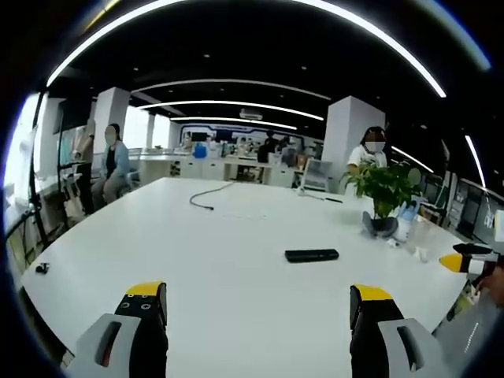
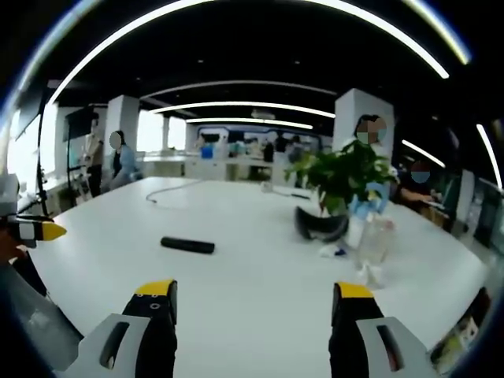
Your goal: Press the specified remote control buttons in sequence, fully releasing each button before pressing the next.
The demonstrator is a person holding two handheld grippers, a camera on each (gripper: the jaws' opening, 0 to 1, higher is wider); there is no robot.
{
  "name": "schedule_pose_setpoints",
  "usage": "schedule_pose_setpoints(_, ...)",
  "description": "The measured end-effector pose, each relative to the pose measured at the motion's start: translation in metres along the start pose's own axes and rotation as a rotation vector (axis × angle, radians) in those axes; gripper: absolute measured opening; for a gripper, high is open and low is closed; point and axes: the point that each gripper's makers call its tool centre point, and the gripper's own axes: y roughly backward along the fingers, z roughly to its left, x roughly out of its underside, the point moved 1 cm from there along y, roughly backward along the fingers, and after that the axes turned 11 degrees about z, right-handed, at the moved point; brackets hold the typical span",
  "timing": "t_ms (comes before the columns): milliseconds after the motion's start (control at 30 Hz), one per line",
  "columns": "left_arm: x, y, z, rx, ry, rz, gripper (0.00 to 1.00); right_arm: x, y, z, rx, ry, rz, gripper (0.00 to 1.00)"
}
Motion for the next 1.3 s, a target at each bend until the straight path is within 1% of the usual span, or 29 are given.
schedule_pose_setpoints(100, 0.0011, -0.0008, 0.0004, -0.004, -0.004, 0.007, 1.00, -0.0003, 0.0000, -0.0004, 0.001, 0.000, -0.002, 0.79)
schedule_pose_setpoints(333, 0.0005, -0.0009, -0.0001, 0.003, 0.004, 0.002, 1.00, -0.0003, -0.0003, 0.0007, -0.004, 0.004, -0.001, 0.78)
schedule_pose_setpoints(1067, 0.0022, -0.0027, -0.0046, 0.017, -0.020, 0.016, 1.00, 0.0012, -0.0010, 0.0048, -0.018, 0.020, 0.008, 0.77)
schedule_pose_setpoints(1200, -0.0006, -0.0014, -0.0046, 0.018, -0.020, 0.001, 1.00, 0.0008, -0.0006, 0.0046, -0.018, 0.016, 0.006, 0.77)
schedule_pose_setpoints(1300, -0.0034, -0.0011, -0.0088, 0.038, -0.023, -0.002, 1.00, 0.0009, -0.0006, 0.0044, -0.019, 0.013, 0.007, 0.76)
